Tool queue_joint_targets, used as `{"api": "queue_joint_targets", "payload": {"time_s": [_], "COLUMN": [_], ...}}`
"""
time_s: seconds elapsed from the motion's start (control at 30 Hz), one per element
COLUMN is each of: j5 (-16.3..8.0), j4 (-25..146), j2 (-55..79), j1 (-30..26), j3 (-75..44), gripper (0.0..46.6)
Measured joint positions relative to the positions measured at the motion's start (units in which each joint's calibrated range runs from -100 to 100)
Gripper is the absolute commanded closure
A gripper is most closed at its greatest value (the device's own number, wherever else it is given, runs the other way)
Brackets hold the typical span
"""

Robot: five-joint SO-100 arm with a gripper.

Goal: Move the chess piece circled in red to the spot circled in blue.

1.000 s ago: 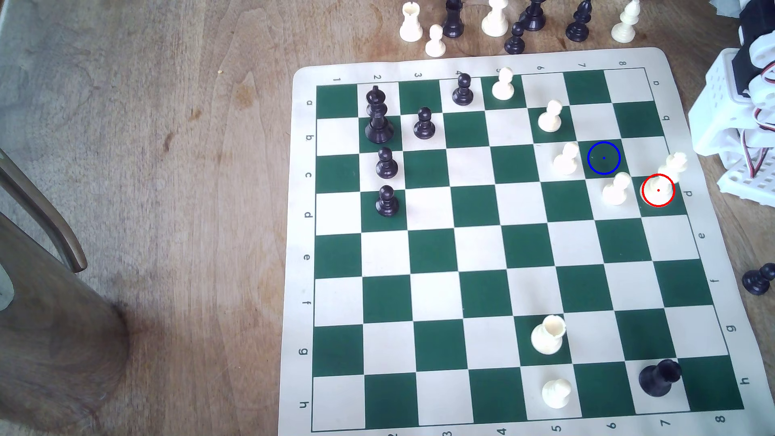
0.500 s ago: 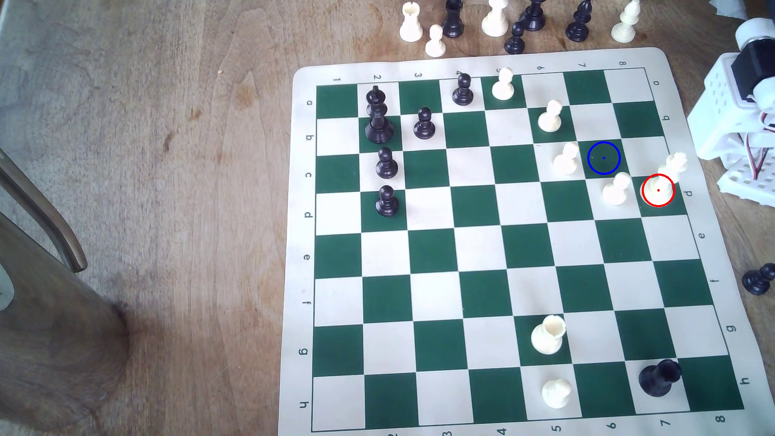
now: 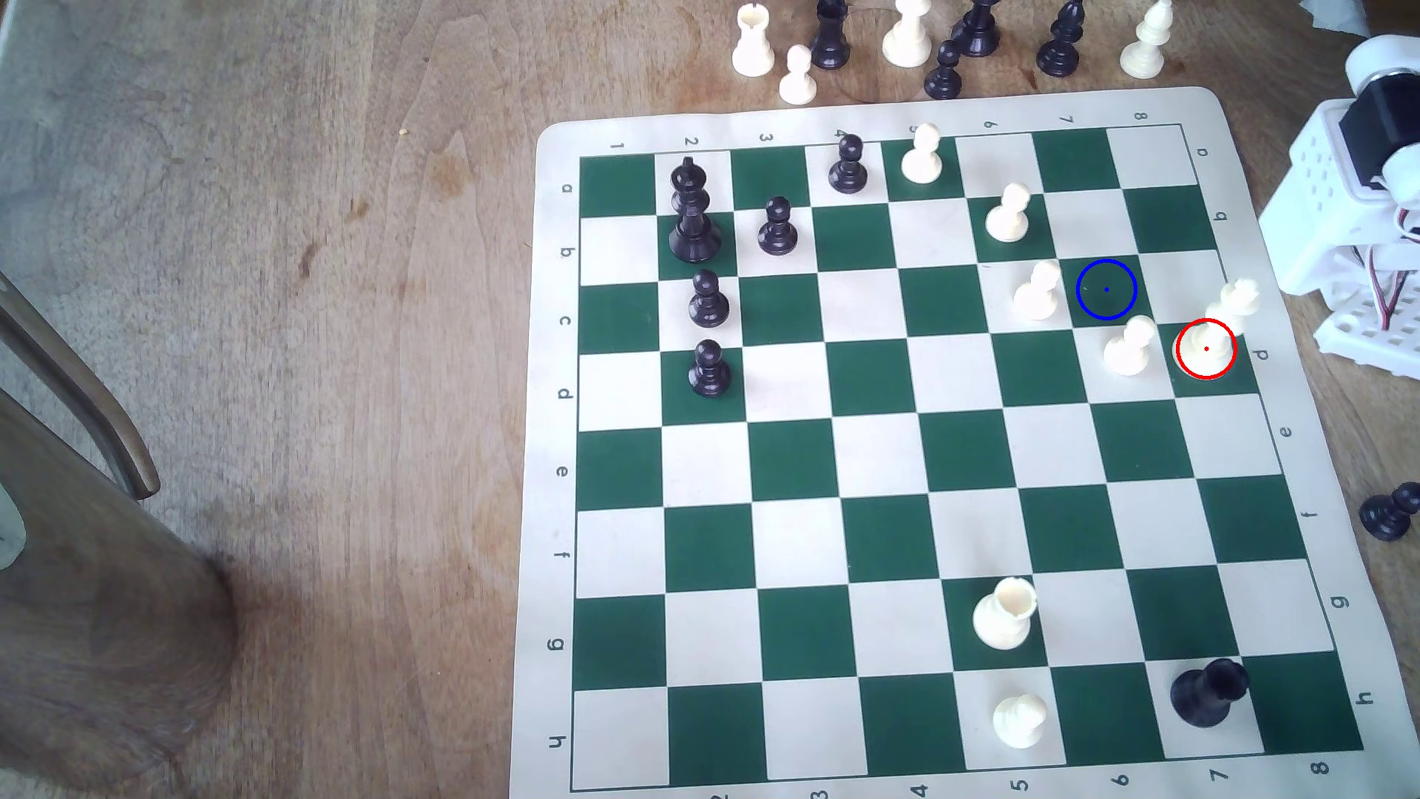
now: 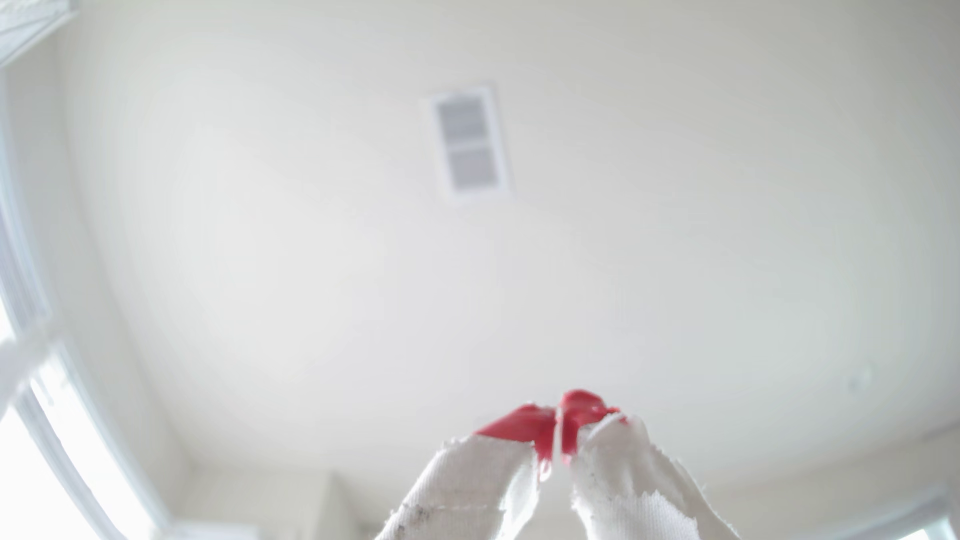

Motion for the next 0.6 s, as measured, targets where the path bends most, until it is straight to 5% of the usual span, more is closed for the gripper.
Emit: {"api": "queue_joint_targets", "payload": {"time_s": [0.27, 0.4, 0.6], "j5": [-0.05, -0.05, -0.20], "j4": [29.16, 44.46, 68.76], "j2": [-0.08, -0.08, -0.17], "j1": [4.20, 7.37, 10.84], "j3": [-12.29, -16.90, -18.53], "gripper": [46.4, 36.9, 35.7]}}
